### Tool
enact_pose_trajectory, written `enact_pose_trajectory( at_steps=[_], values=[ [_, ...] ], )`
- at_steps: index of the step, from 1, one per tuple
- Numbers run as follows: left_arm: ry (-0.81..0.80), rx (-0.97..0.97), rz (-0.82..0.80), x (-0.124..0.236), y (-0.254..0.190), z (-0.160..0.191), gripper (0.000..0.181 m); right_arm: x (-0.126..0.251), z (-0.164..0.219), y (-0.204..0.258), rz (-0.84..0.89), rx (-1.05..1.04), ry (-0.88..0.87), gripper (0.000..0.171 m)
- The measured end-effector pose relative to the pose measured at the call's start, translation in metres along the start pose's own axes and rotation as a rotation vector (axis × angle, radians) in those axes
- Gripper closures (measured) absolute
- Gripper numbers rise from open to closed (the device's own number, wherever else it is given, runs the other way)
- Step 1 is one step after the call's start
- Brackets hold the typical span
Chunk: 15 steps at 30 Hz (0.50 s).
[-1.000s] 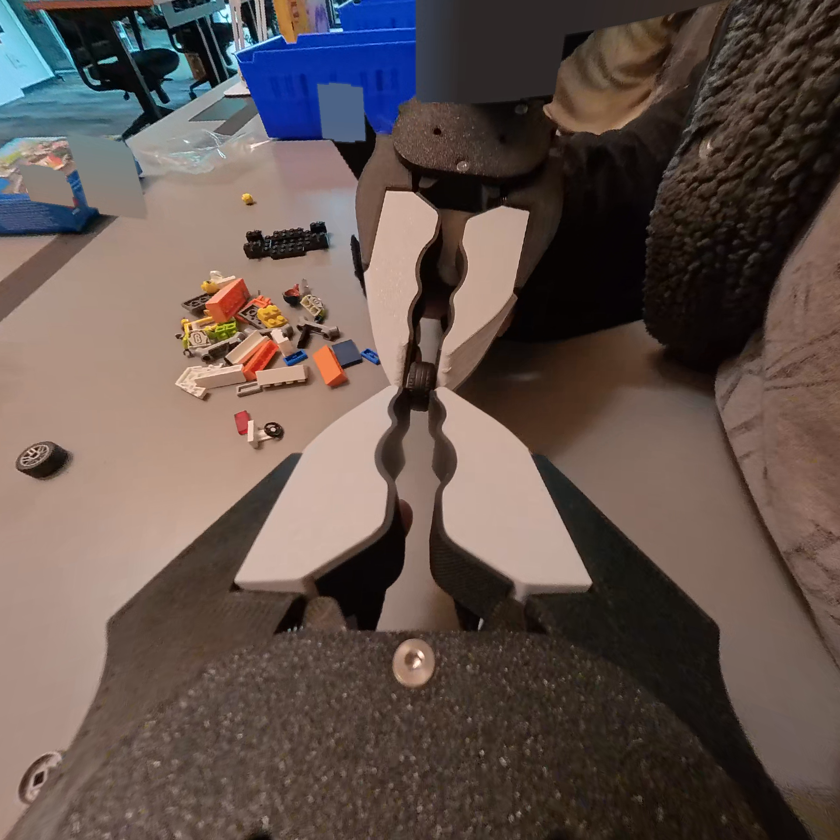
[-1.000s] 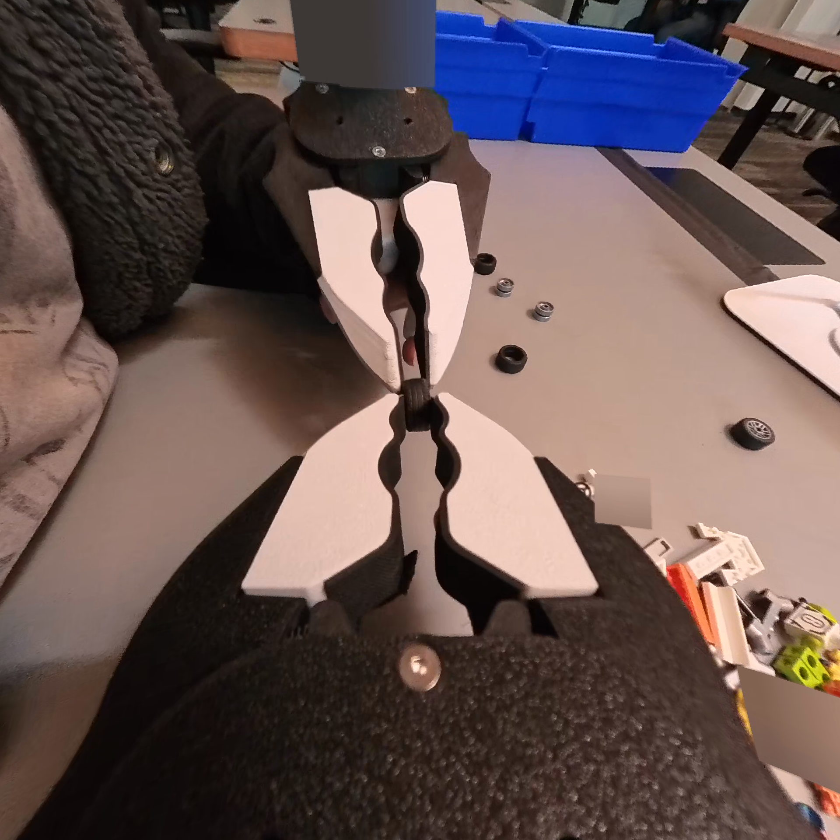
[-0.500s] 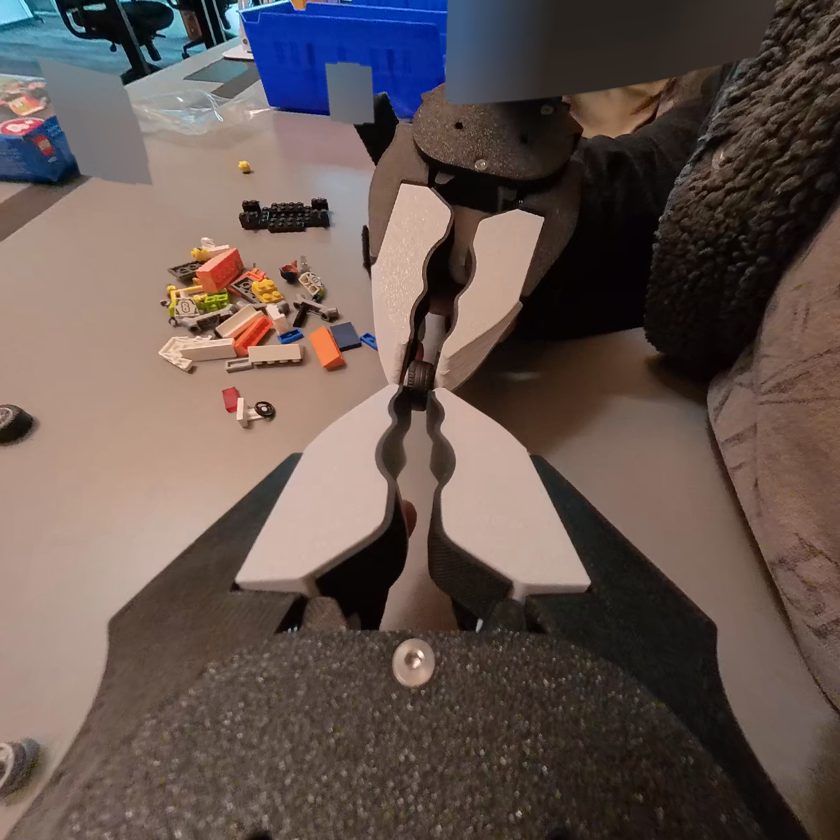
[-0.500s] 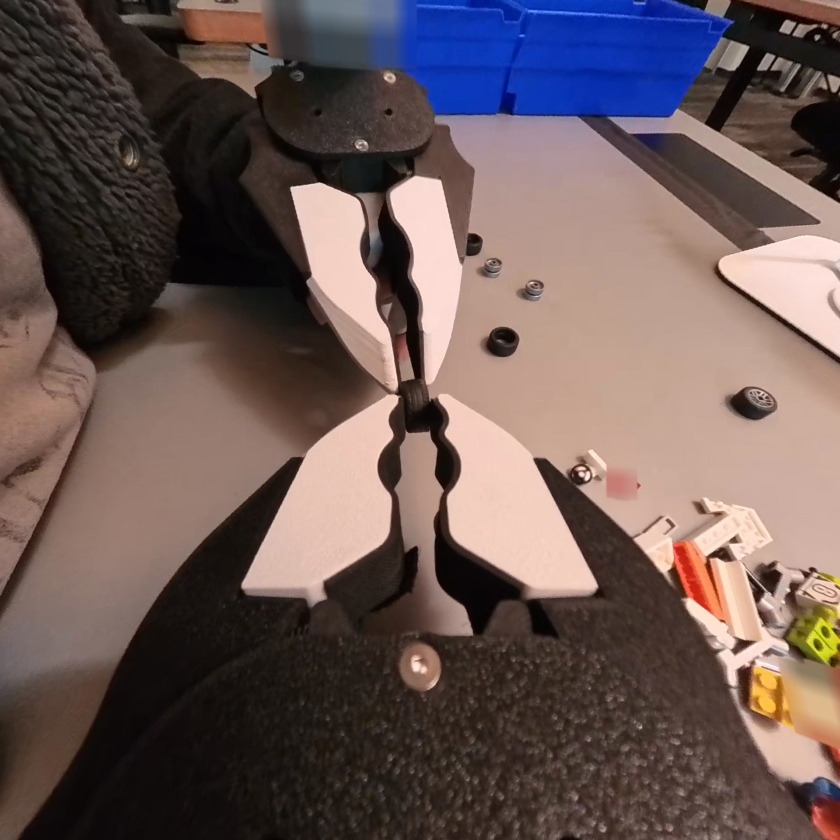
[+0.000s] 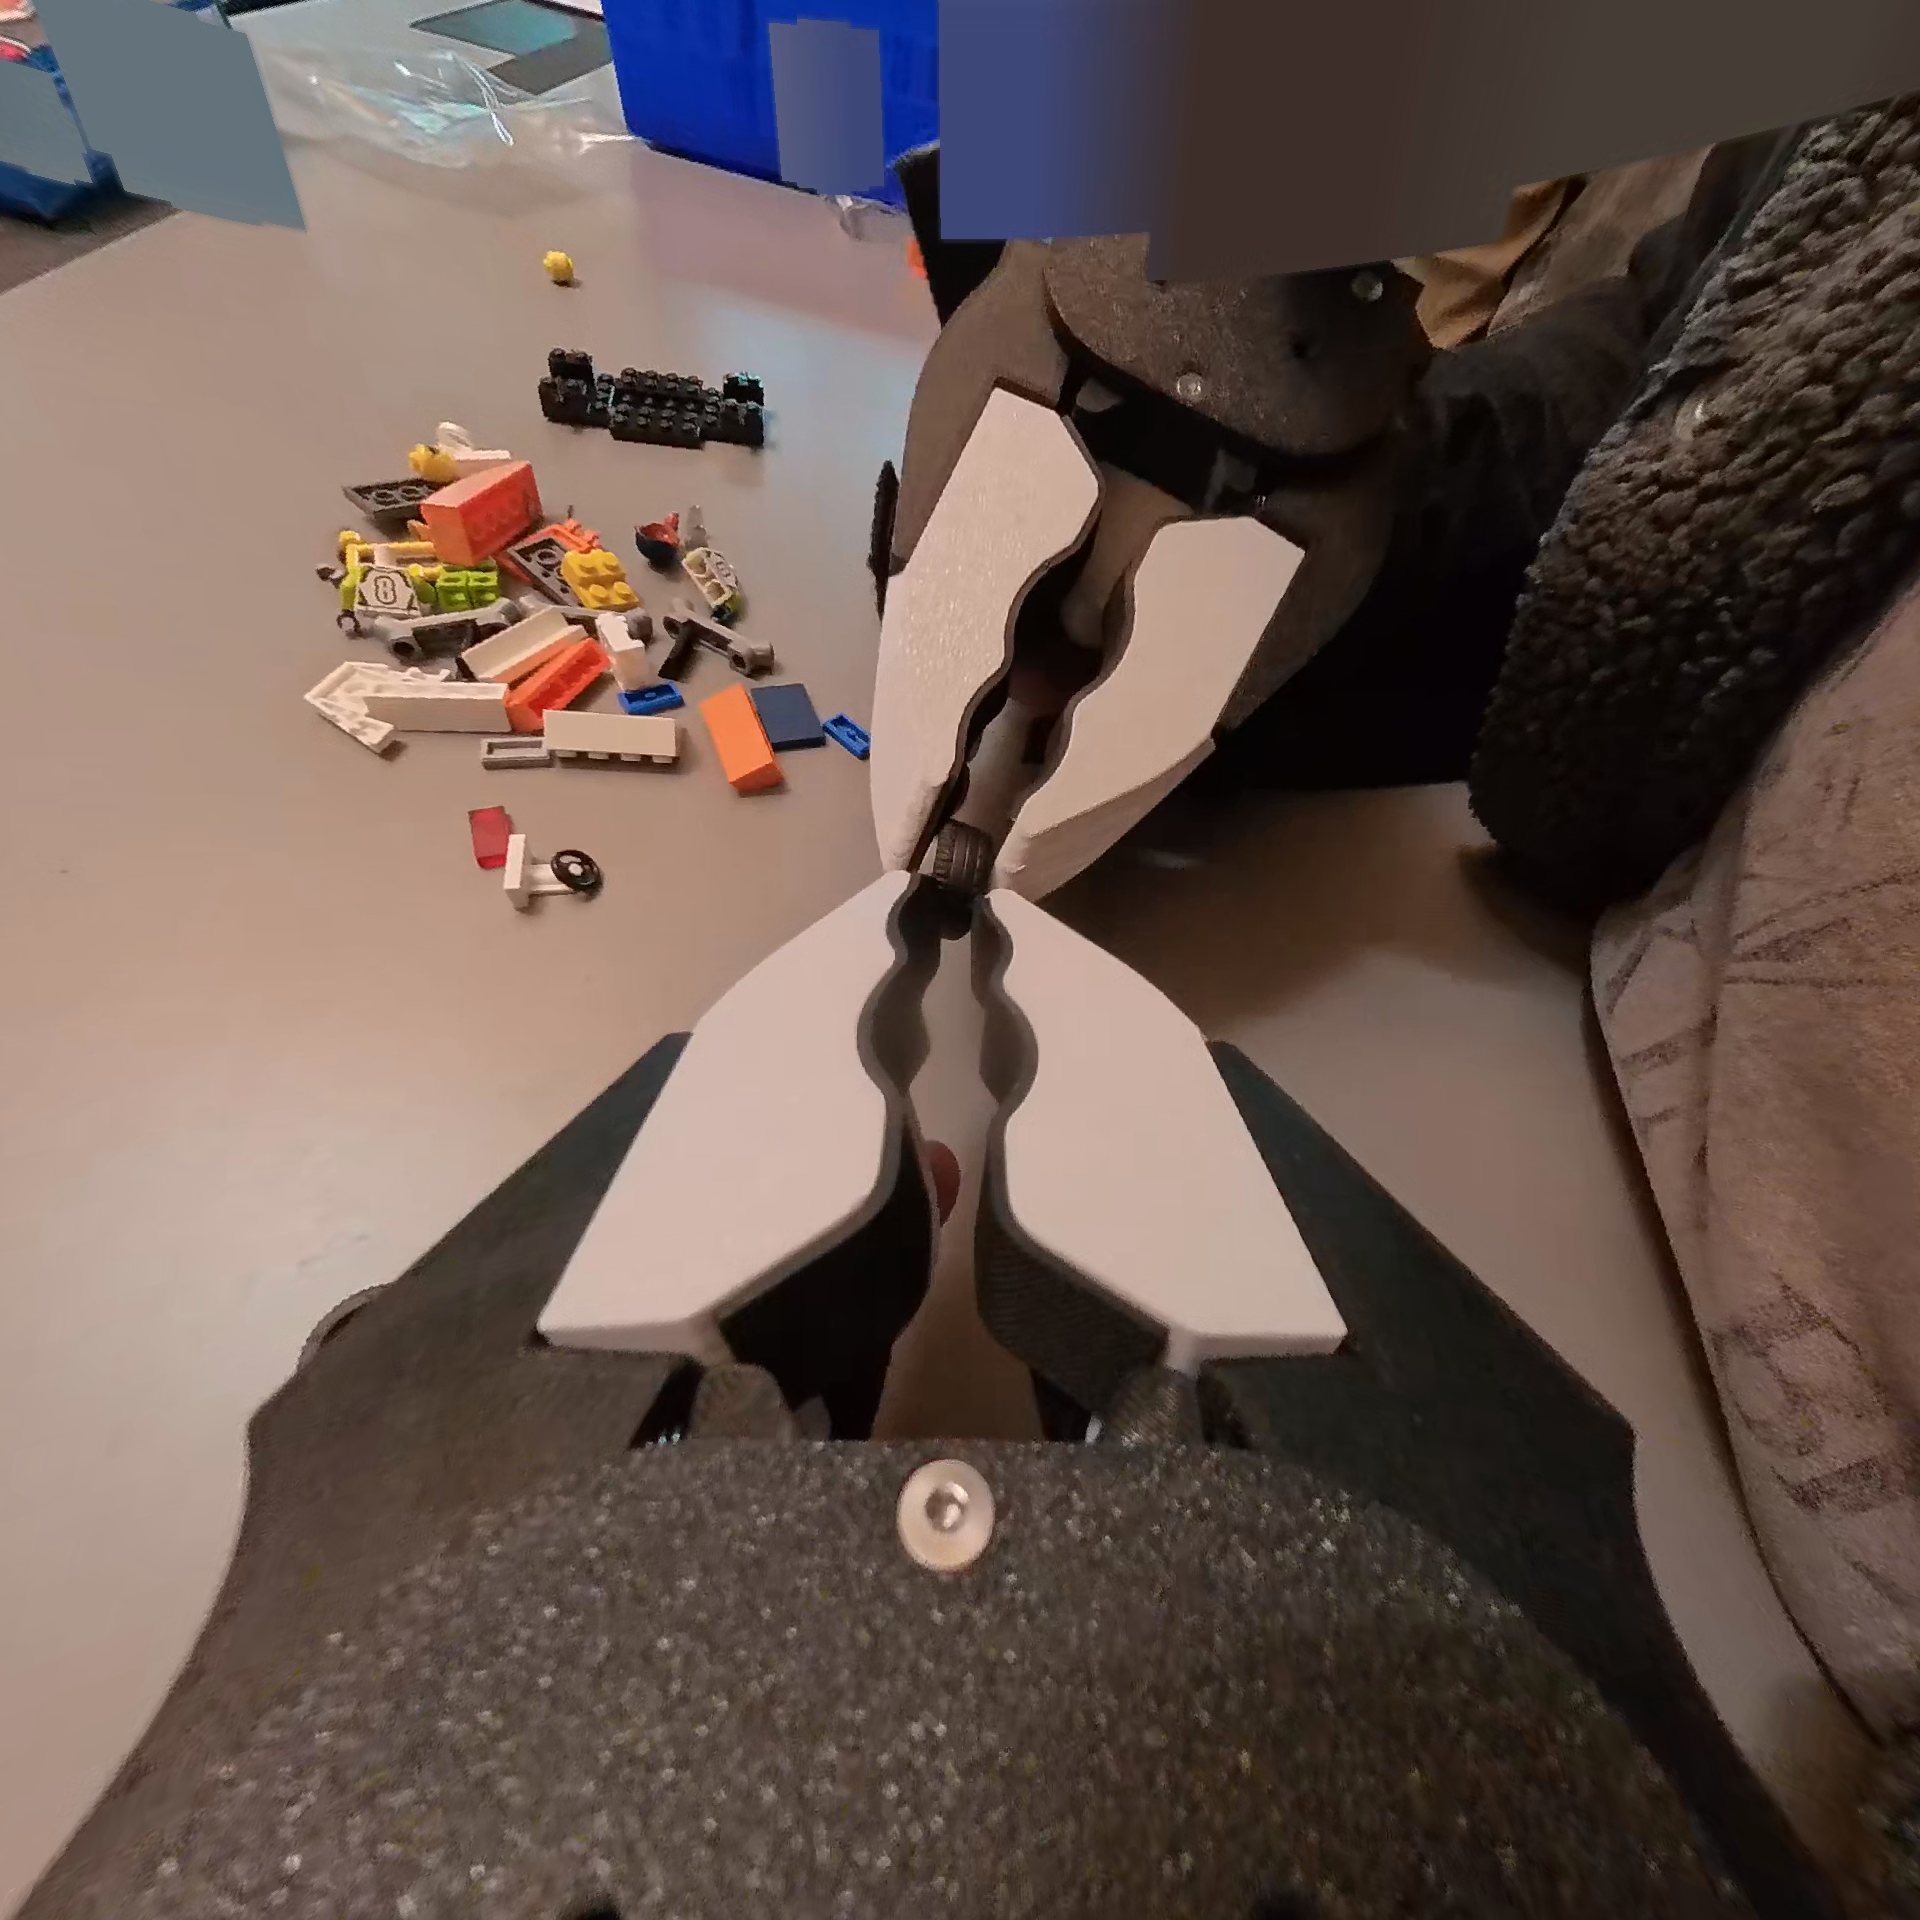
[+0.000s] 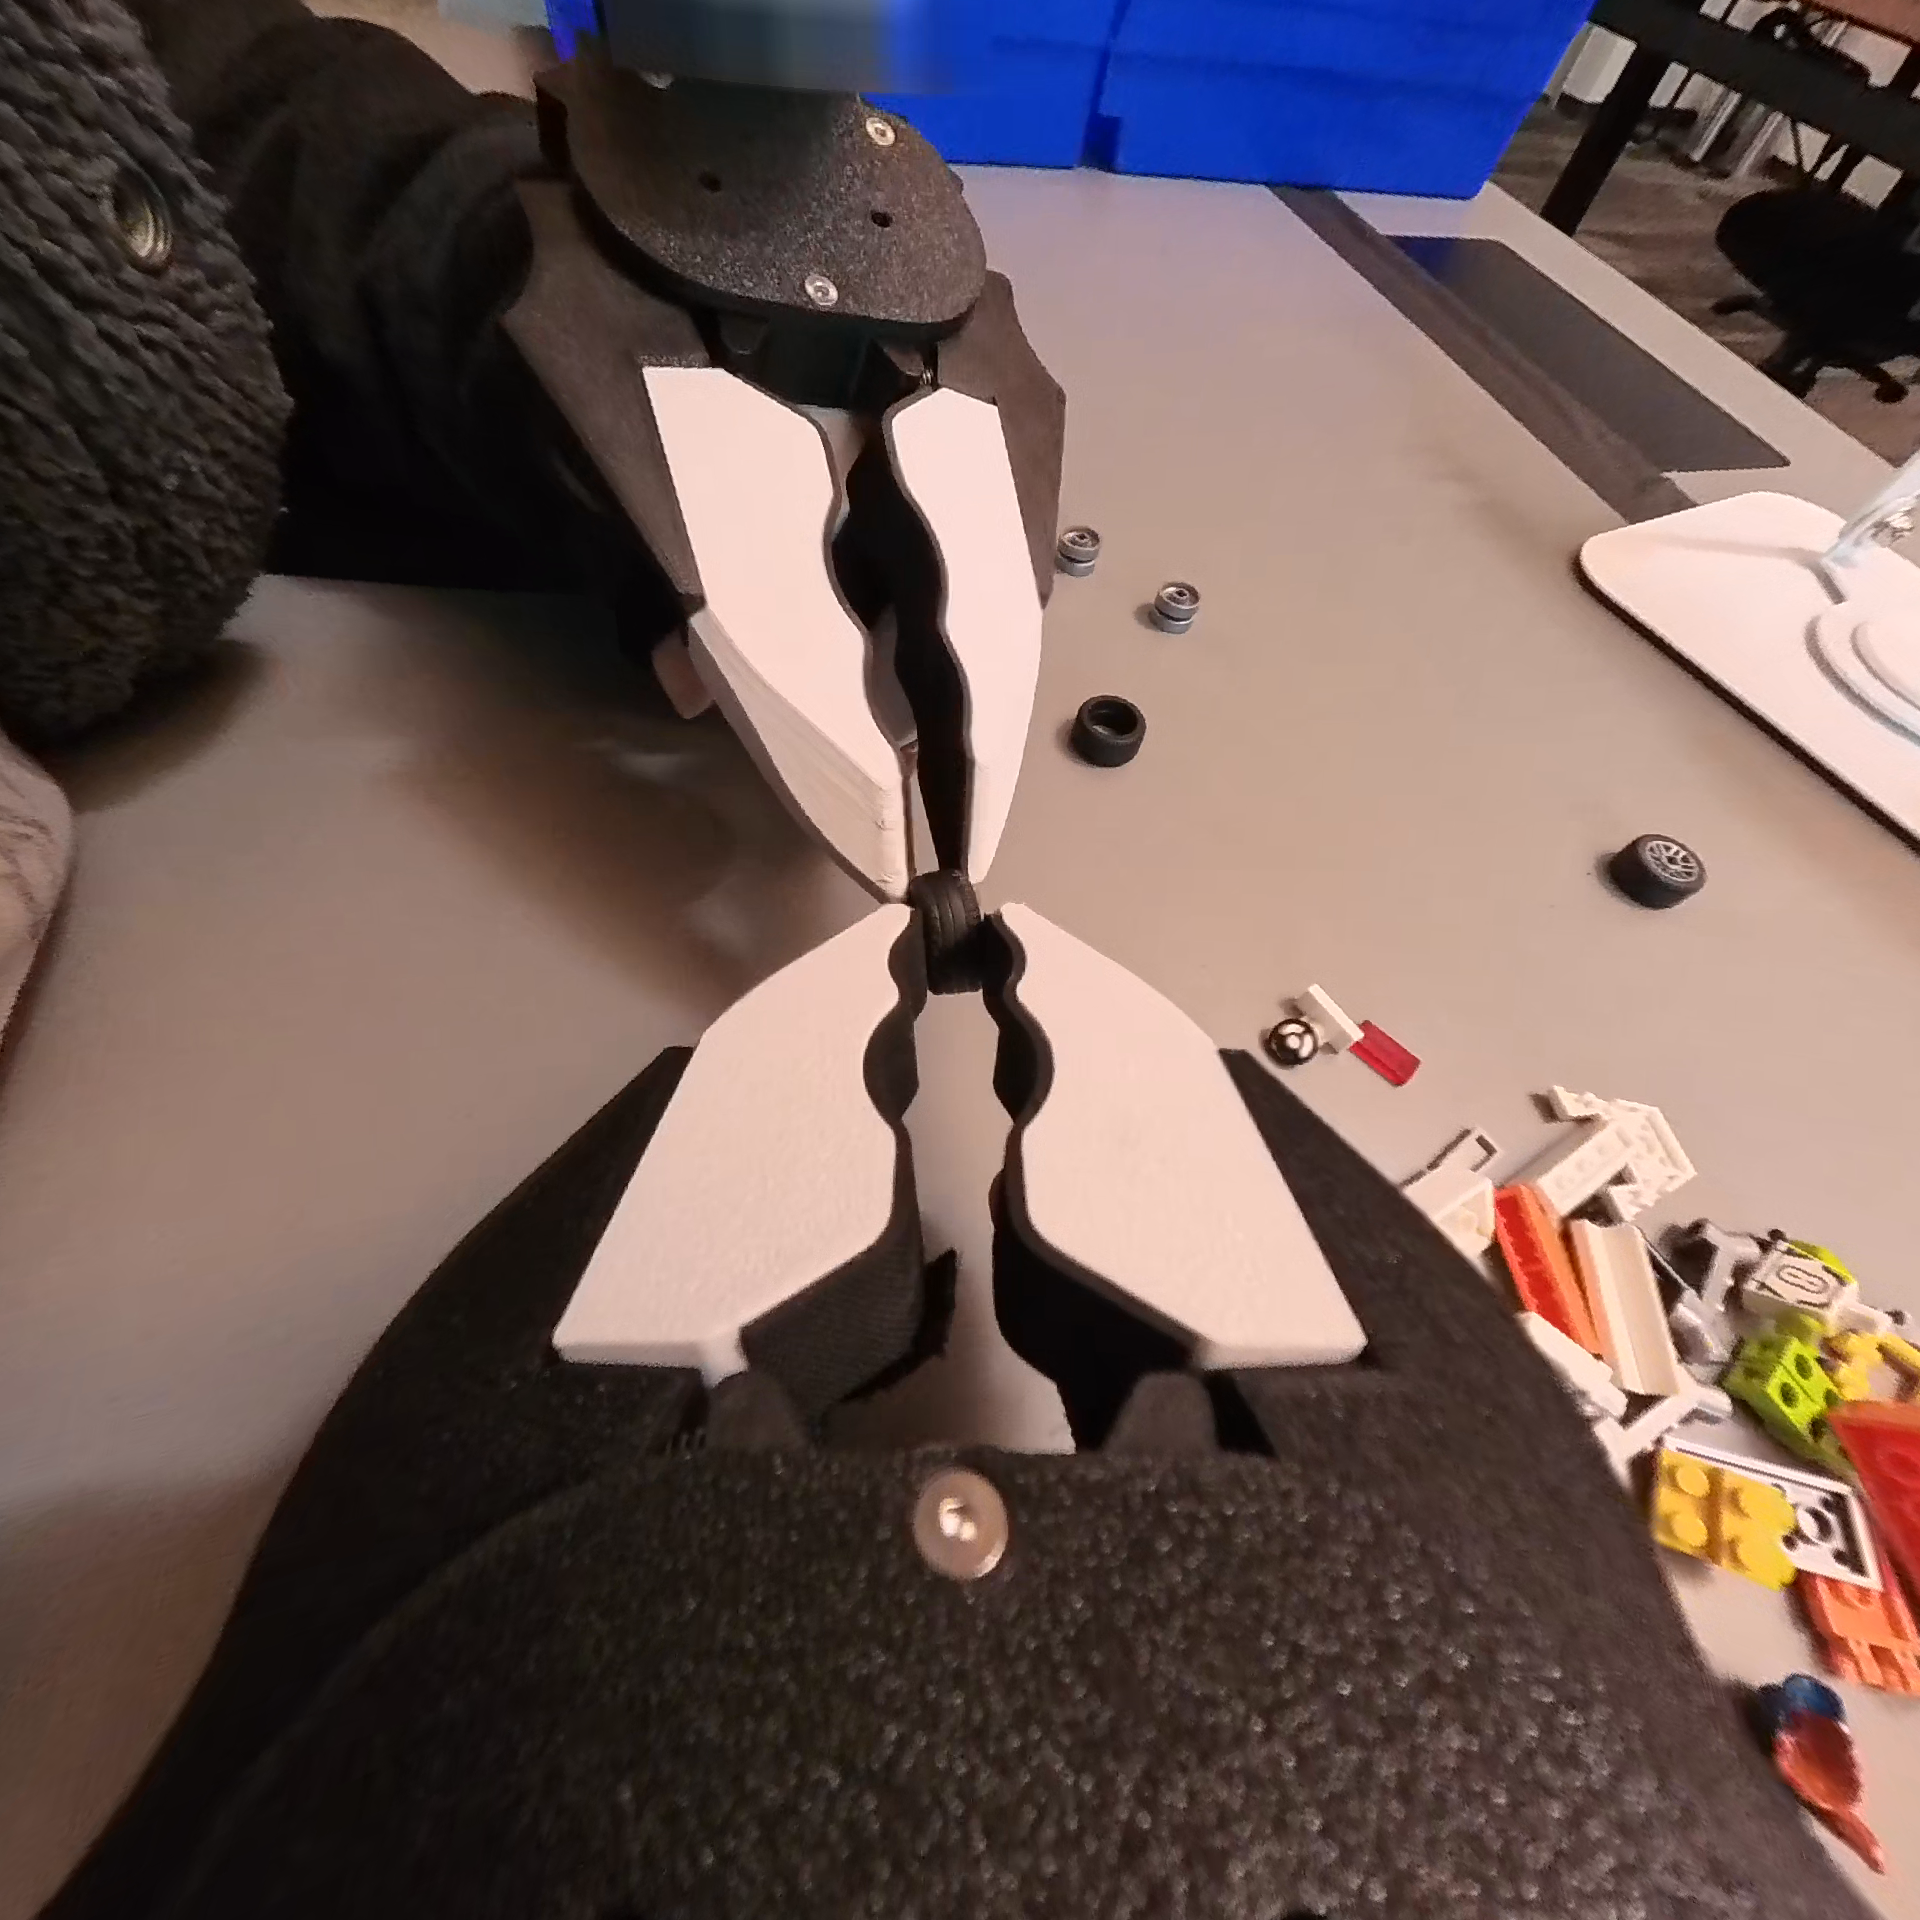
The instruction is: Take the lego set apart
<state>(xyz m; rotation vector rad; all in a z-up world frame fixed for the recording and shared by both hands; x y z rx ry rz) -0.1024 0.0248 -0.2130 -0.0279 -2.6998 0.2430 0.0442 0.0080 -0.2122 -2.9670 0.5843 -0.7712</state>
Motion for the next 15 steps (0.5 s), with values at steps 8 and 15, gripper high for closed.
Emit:
enact_pose_trajectory(
  at_steps=[8, 15],
  values=[
    [0.065, -0.033, 0.015, -0.0014, -0.0018, 0.0038, 0.175, -0.0028, 0.0018, 0.0048, -0.023, 0.022, 0.035, 0.163],
    [0.088, -0.011, 0.046, -0.0029, -0.0016, 0.0057, 0.176, -0.0035, 0.0019, 0.0084, -0.037, 0.045, 0.052, 0.163]
  ],
)
Point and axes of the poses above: each gripper's, where its closed fingertips meet, x back along the fingers, z out of its underside, y = z × x across the jaws, the point moved 8 cm from there along x, back along the fingers, and after that the axes turned 2 degrees about y, right-handed, at the moved point
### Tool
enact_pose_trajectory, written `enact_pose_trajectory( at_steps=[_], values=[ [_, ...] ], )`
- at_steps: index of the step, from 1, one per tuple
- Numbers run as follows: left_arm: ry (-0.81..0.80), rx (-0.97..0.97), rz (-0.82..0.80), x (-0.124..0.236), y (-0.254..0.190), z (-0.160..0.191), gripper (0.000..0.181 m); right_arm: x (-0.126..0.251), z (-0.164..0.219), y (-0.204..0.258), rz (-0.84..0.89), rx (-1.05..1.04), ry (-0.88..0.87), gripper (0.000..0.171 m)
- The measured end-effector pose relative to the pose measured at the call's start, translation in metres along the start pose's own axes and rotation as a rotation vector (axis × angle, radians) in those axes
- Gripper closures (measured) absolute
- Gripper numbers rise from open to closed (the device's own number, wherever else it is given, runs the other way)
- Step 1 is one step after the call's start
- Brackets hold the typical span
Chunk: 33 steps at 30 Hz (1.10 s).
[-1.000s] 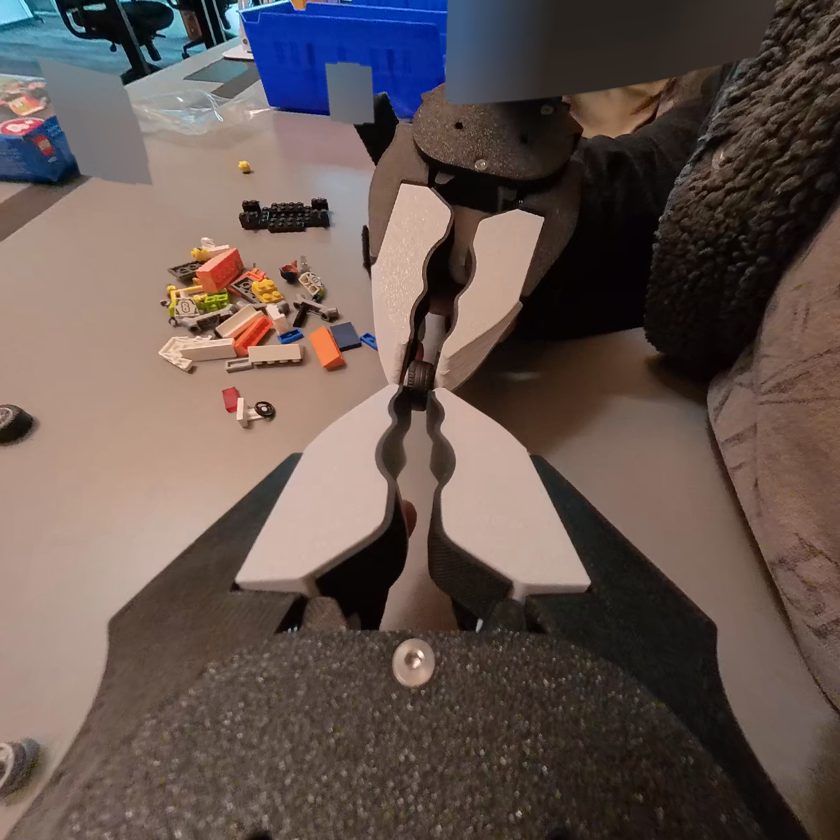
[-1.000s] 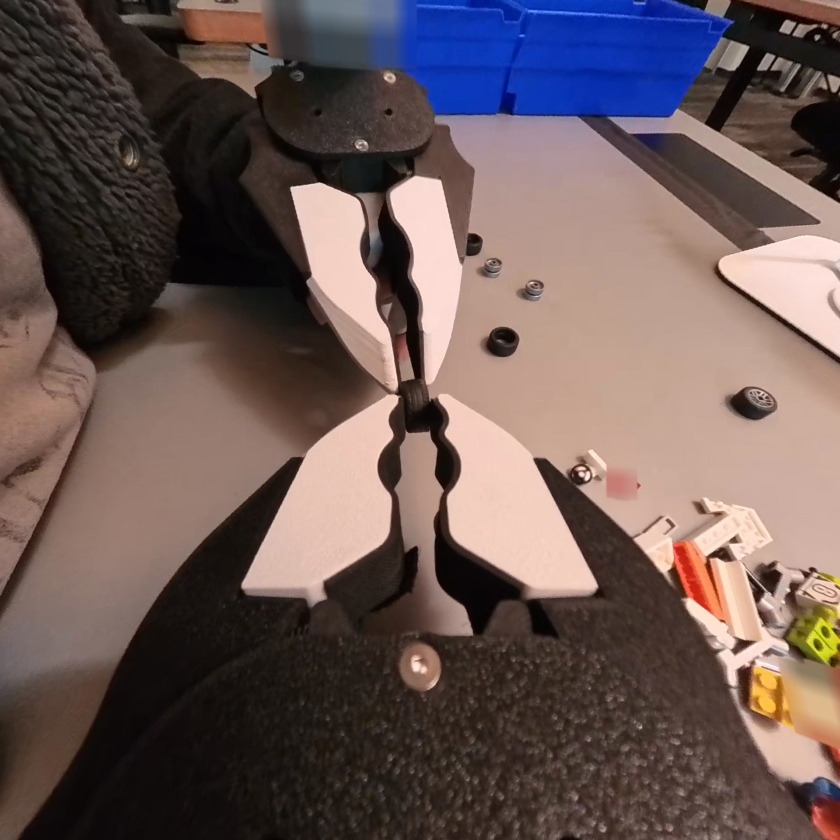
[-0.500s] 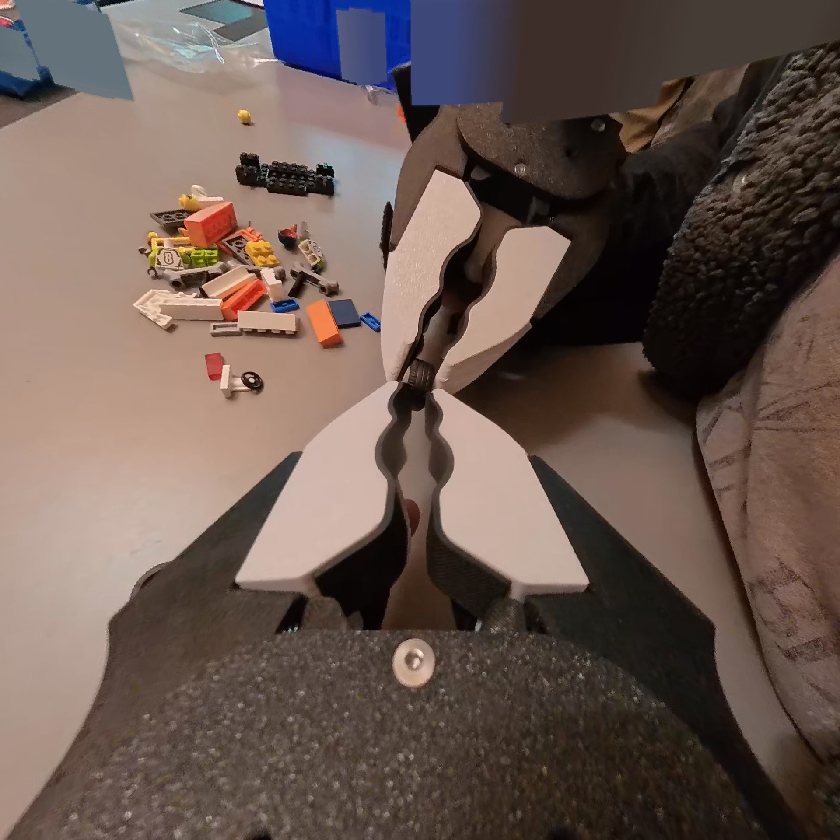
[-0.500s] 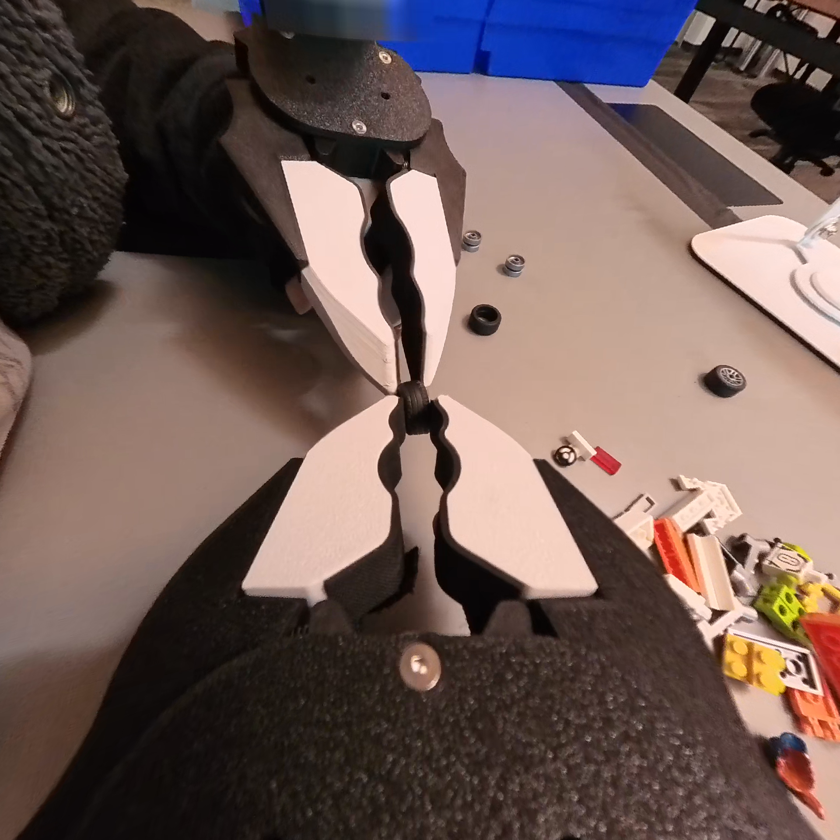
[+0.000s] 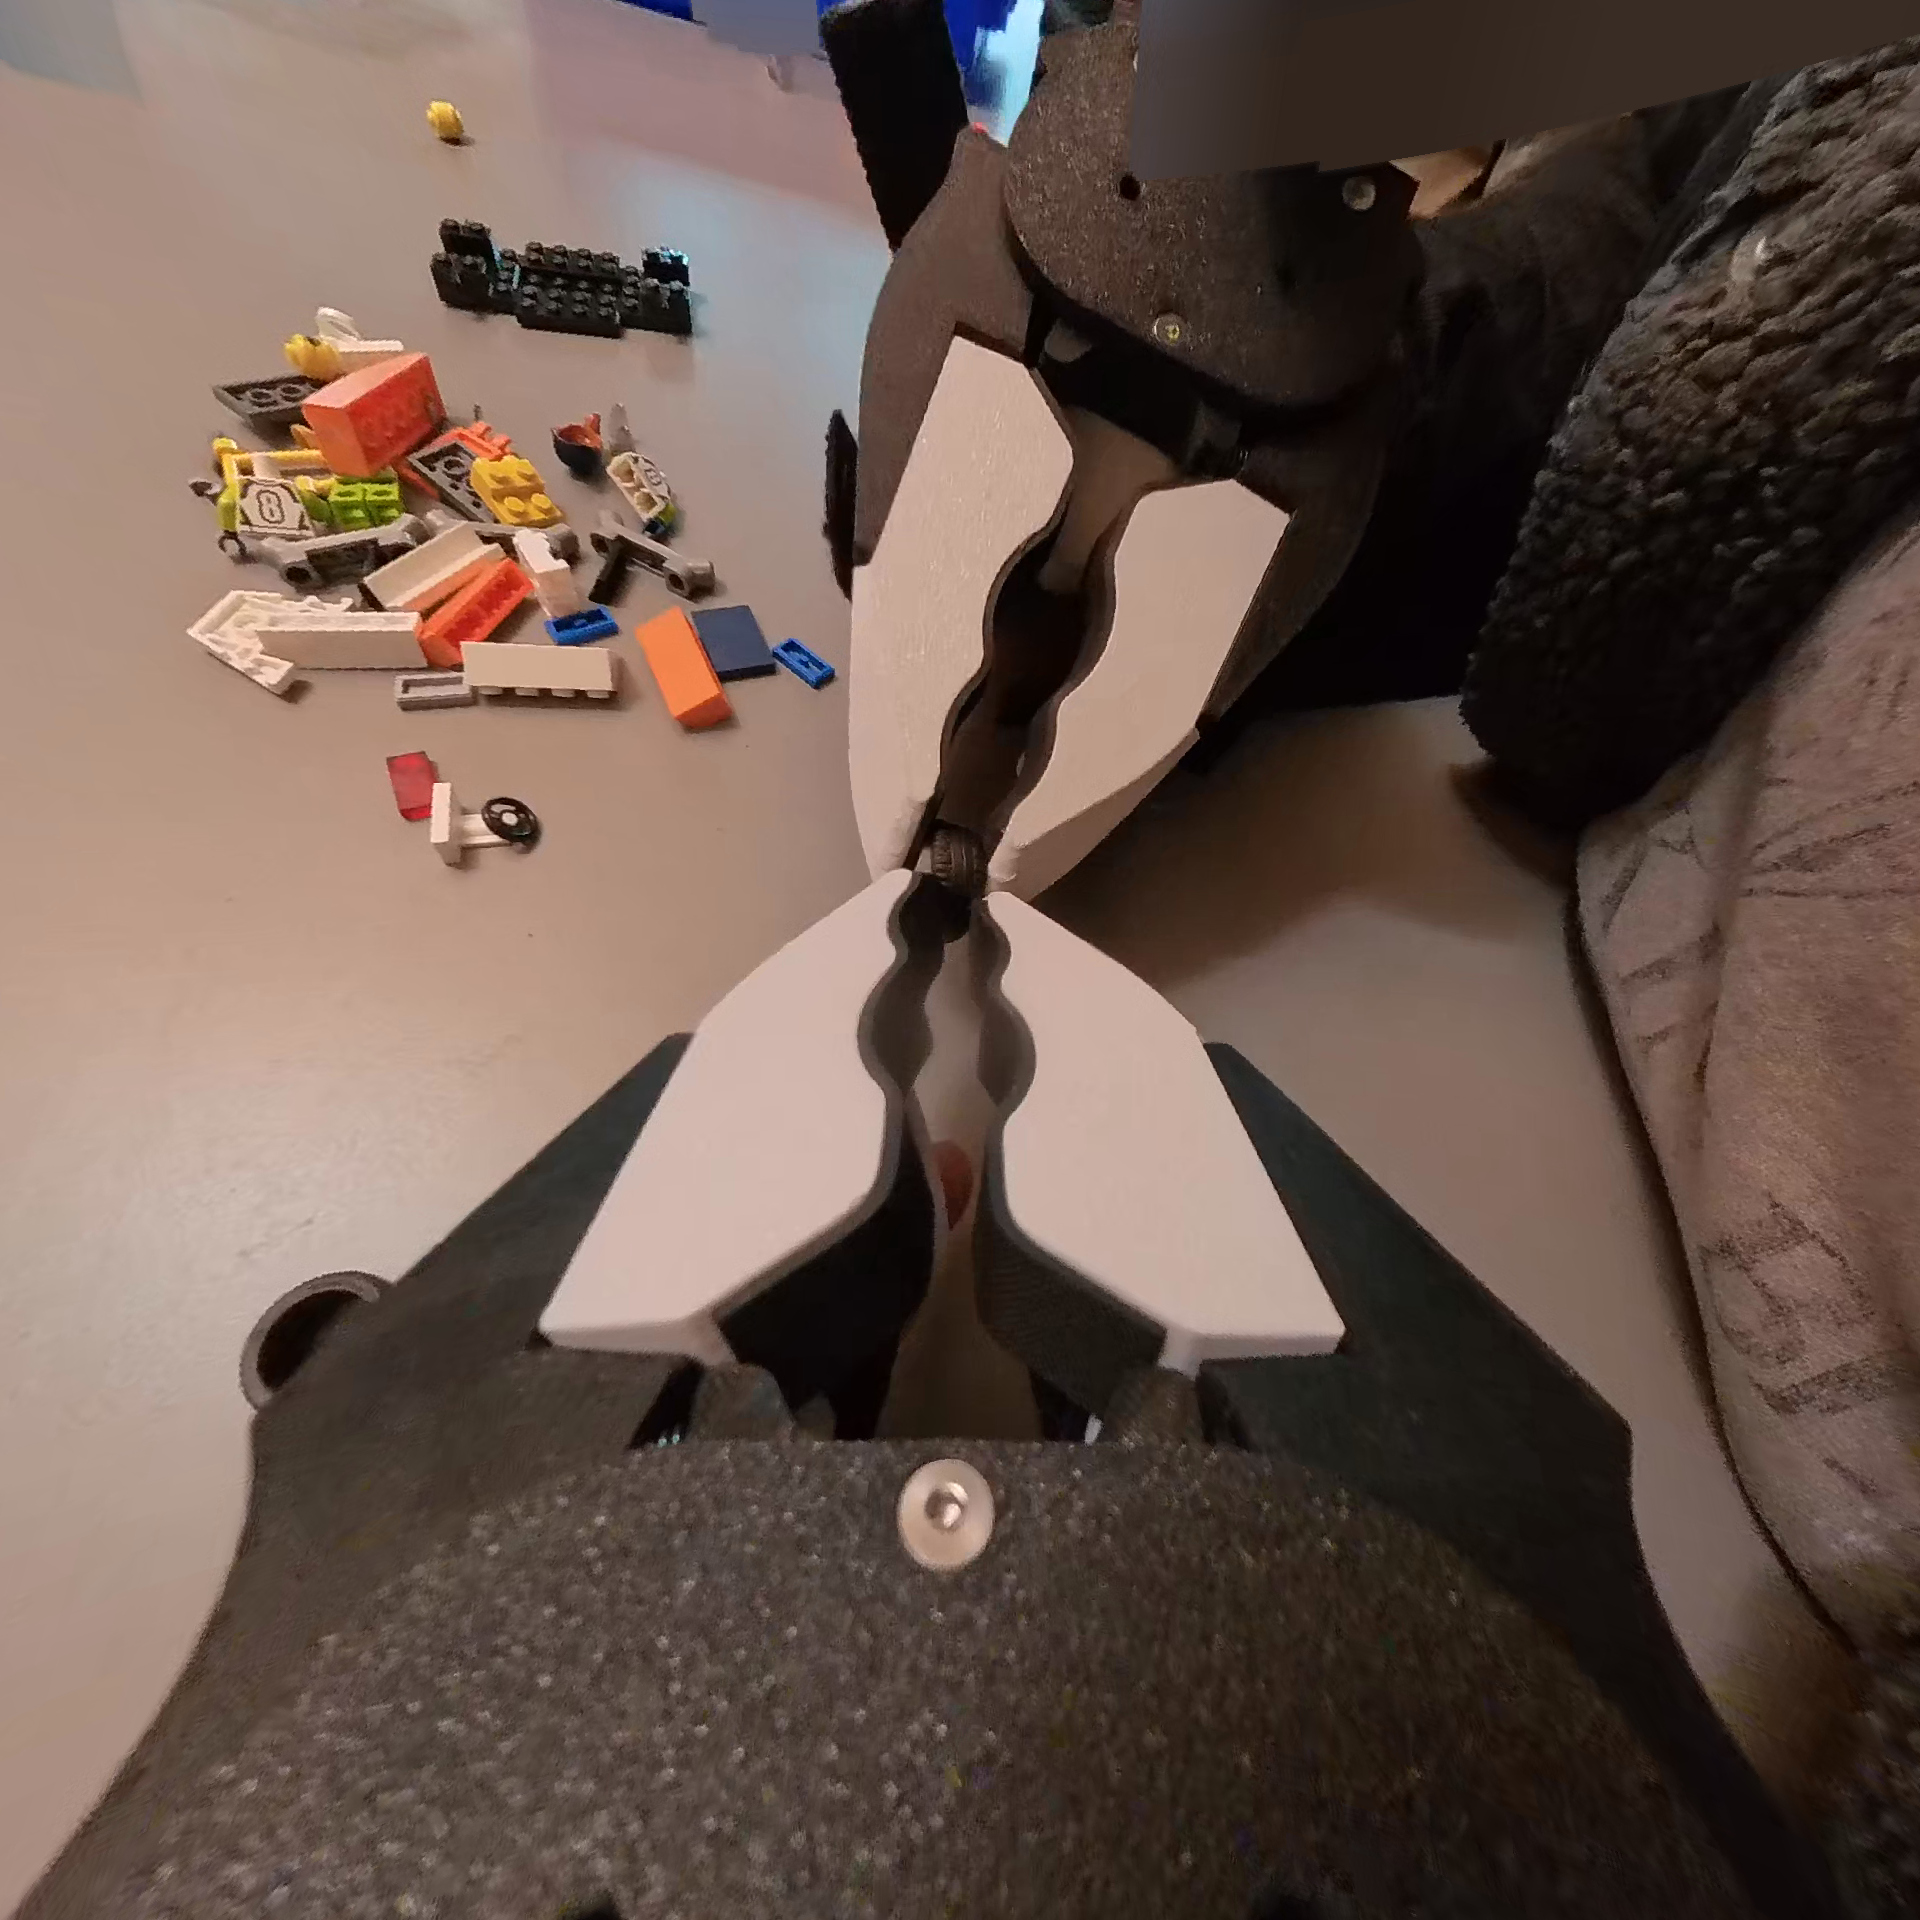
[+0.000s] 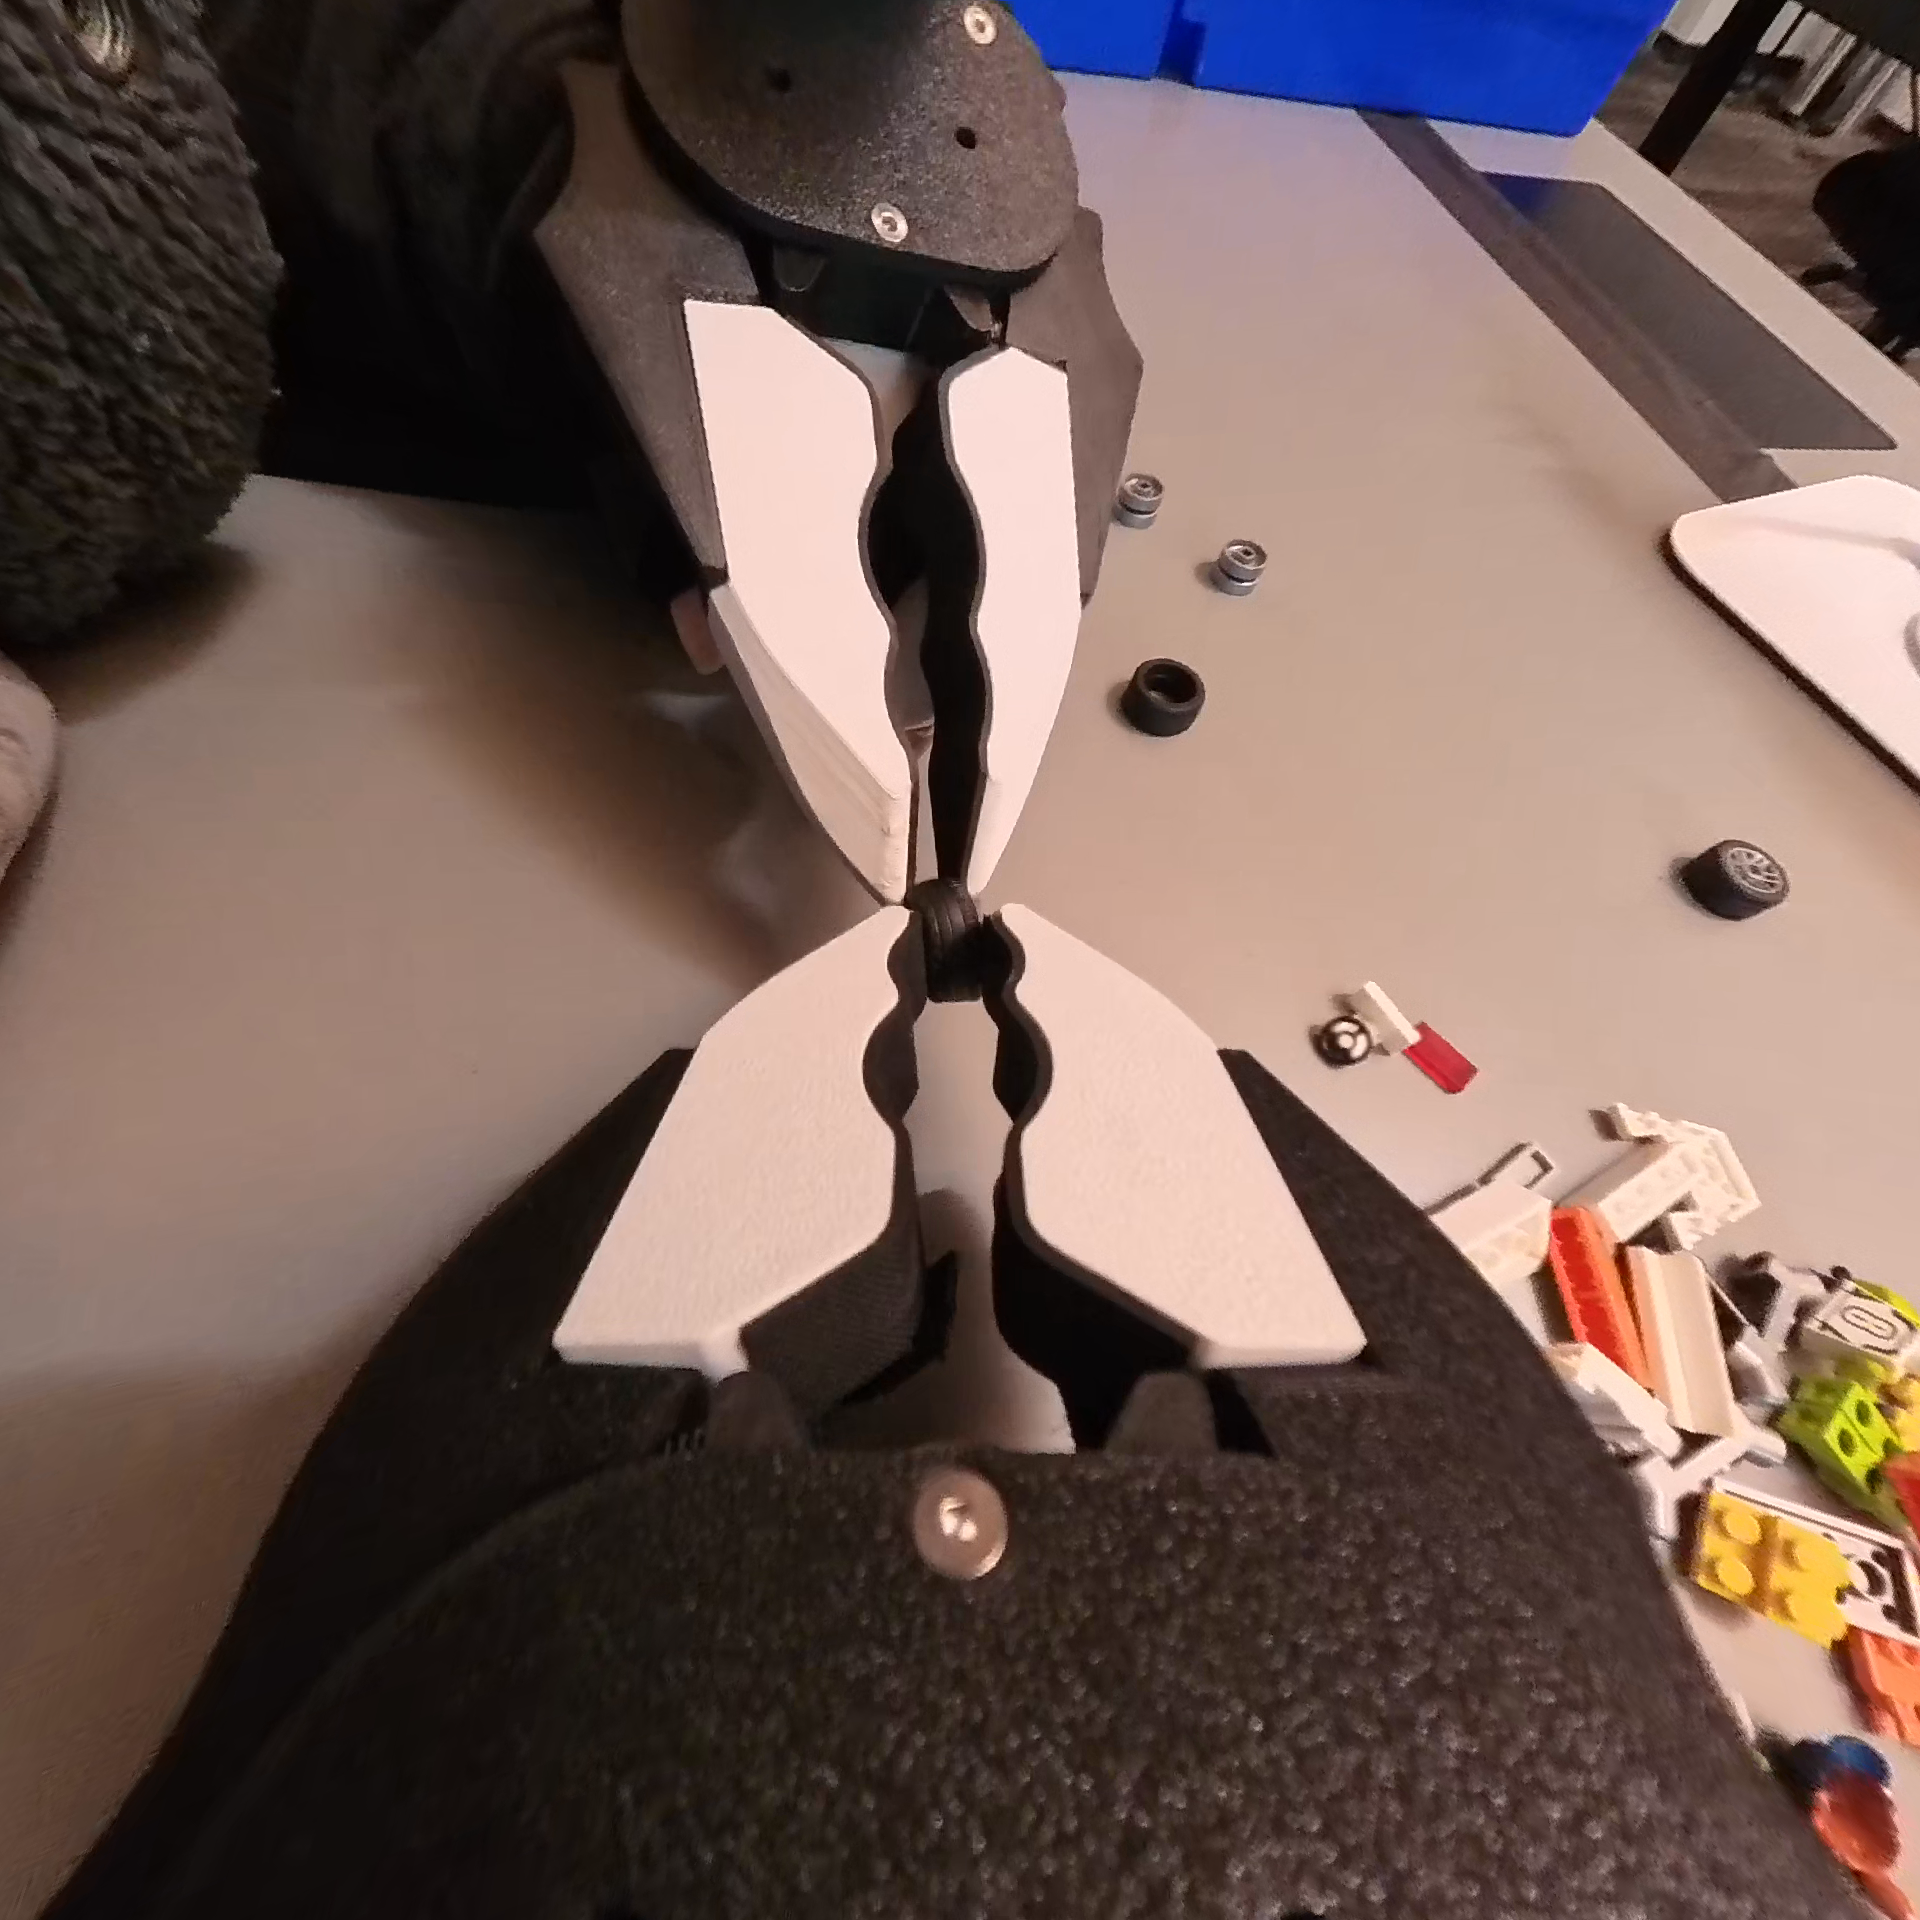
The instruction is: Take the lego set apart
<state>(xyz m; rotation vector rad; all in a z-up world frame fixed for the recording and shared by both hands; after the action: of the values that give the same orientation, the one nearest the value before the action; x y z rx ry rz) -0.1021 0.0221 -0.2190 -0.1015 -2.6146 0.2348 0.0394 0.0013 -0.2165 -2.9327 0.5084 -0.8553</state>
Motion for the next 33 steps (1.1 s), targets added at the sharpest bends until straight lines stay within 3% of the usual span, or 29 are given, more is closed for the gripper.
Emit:
enact_pose_trajectory(
  at_steps=[10, 20, 27, 33],
  values=[
    [0.173, -0.084, -0.024, -0.01, -0.003, 0.008, 0.175, -0.01, 0.005, 0.011, -0.037, 0.088, 0.13, 0.163],
    [0.235, -0.25, -0.124, -0.014, -0.005, 0.006, 0.174, -0.008, 0.007, 0.011, -0.048, 0.12, 0.153, 0.157],
    [0.326, -0.432, -0.183, -0.02, -0.013, 0.008, 0.181, 0.01, 0.005, -0.001, -0.223, -0.054, 0.1, 0.151],
    [0.311, -0.412, -0.195, -0.021, -0.01, 0.006, 0.181, 0.027, 0.01, -0.015, -0.172, -0.061, 0.138, 0.151]
  ],
)
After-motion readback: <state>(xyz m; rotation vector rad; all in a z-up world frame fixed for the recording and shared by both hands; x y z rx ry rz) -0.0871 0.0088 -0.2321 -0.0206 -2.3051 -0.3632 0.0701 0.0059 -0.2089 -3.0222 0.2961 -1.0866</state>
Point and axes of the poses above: each gripper's, where its closed fingertips meet, x back along the fingers, z out of its underside, y = z × x across the jaws, the point moved 8 cm from there along x, back along the fingers, and after that the axes turned 2 degrees about y, right-handed, at the moved point
